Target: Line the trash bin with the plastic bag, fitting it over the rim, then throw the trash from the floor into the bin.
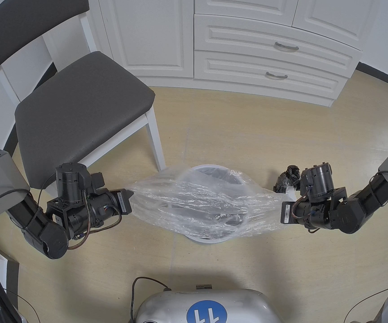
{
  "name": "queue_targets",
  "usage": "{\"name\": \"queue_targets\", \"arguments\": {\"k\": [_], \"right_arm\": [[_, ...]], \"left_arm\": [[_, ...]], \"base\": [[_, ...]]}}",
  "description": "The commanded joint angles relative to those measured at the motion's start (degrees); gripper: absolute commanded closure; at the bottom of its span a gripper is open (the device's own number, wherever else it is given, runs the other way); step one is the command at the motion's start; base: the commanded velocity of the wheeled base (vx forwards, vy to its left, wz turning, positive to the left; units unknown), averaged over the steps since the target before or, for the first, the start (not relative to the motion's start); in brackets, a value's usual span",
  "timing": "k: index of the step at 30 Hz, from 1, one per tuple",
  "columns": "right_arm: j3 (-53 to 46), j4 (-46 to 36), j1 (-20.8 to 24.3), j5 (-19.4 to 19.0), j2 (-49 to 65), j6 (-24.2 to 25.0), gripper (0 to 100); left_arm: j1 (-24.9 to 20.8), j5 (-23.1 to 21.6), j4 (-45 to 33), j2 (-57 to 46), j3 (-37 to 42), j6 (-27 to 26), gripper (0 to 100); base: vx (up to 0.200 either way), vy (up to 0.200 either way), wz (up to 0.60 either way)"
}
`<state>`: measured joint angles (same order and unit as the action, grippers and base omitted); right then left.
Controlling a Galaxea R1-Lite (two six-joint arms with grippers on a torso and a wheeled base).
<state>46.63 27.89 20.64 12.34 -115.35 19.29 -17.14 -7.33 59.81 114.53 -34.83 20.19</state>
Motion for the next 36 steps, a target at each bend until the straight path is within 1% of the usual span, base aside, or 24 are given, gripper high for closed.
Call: {"name": "queue_targets", "arguments": {"k": [1,2,3,8,11,15,17,20,23,27,29,30,31,33,36], "right_arm": [[-4.71,0.32,0.54,-0.12,5.22,-3.11,100],[-6.64,0.5,0.81,-0.21,6.54,-5.22,100],[-7.34,0.5,0.81,-0.21,6.98,-6.19,100],[-10.33,0.5,0.81,-0.21,9.0,-9.79,100],[-11.91,0.5,0.54,-0.21,9.97,-11.73,100],[-15.25,0.5,0.28,-0.21,12.78,-15.77,100],[-16.04,0.58,0.46,-0.21,13.22,-16.82,100],[-15.87,0.76,0.72,0.06,12.08,-16.82,100],[-15.78,3.05,0.81,0.06,9.97,-16.65,100],[-16.22,15.35,2.56,0.93,1.97,-16.12,100],[-16.92,19.57,3.18,1.55,-0.93,-15.86,100],[-16.92,19.57,3.18,1.55,-0.93,-15.86,100],[-17.8,23.44,4.06,2.08,-3.39,-15.86,100],[-18.06,24.93,4.59,2.17,-4.71,-15.95,100],[-18.15,25.02,5.03,2.17,-4.8,-15.95,100]], "left_arm": [[-0.26,-0.06,-1.45,-1.33,2.22,-2.43,100],[-0.26,-0.14,-4.17,-3.09,2.92,-4.72,100],[-0.26,-0.14,-5.93,-3.96,3.01,-5.33,100],[-0.26,-0.85,-14.81,-8.89,2.31,-5.86,100],[0.18,-1.81,-16.56,-10.56,2.57,-6.04,100],[0.35,-2.96,-19.2,-12.4,4.15,-8.94,100],[0.26,-3.04,-19.47,-12.31,4.86,-9.9,100],[0.0,-3.04,-19.03,-11.35,4.86,-9.9,100],[-0.17,-3.13,-18.76,-9.94,4.86,-10.08,100],[-0.88,-2.87,-17.62,-5.28,4.42,-10.26,100],[-0.97,-2.61,-16.13,-3.61,4.59,-10.26,100],[-0.97,-2.61,-16.13,-3.61,4.59,-10.26,100],[-0.97,-2.61,-14.28,-2.38,5.03,-10.34,100],[-0.88,-2.52,-13.4,-1.85,5.12,-10.26,100],[-0.61,-2.43,-13.31,-2.12,5.21,-10.17,100]], "base": [[0.0,0.0,0.0],[0.0,0.0,0.0],[0.0,0.0,0.0],[0.0,0.0,0.0],[0.0,0.0,0.0],[0.0,0.0,0.0],[0.0,0.0,0.0],[0.0,0.0,0.0],[0.0,0.0,0.0],[0.0,0.0,0.0],[0.0,0.0,0.0],[0.0,0.0,0.0],[0.0,0.0,0.0],[0.0,0.0,0.0],[0.0,0.0,0.0]]}}
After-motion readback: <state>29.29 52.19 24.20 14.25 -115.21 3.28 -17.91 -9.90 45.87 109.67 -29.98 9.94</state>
